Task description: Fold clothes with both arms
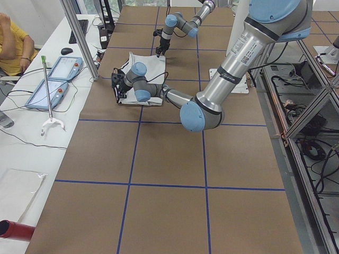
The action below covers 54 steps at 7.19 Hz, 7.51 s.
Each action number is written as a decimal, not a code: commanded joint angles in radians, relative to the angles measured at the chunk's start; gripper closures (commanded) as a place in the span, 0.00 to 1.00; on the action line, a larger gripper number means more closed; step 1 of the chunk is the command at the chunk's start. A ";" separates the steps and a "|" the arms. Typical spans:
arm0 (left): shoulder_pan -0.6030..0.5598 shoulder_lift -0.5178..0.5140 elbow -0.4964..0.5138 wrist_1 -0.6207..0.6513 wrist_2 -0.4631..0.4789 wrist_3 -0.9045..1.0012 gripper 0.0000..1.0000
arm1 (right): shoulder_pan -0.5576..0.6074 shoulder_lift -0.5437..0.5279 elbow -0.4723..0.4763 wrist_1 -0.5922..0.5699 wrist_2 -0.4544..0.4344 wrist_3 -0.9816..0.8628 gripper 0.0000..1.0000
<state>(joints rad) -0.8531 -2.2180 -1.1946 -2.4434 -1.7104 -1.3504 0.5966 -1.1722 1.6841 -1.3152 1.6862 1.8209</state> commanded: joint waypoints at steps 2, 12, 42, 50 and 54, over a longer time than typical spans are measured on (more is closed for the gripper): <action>0.000 0.001 0.000 0.000 0.000 -0.001 0.50 | -0.009 -0.021 -0.004 0.001 0.000 0.005 0.31; -0.001 0.012 -0.054 0.000 -0.001 -0.004 0.50 | -0.020 -0.307 0.399 -0.013 0.165 0.011 1.00; 0.399 0.236 -0.531 0.366 -0.091 -0.457 1.00 | 0.124 -0.138 0.328 -0.013 0.306 -0.029 0.00; 0.028 -0.274 0.284 -0.035 -0.026 -0.098 1.00 | 0.118 -0.136 0.330 -0.009 0.271 -0.029 0.00; 0.028 -0.287 0.301 -0.100 -0.031 -0.079 0.50 | 0.043 -0.049 0.272 -0.005 0.123 -0.040 0.00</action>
<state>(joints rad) -0.8249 -2.5285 -0.8509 -2.5335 -1.7359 -1.4372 0.6706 -1.2687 1.9938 -1.3185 1.8744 1.7858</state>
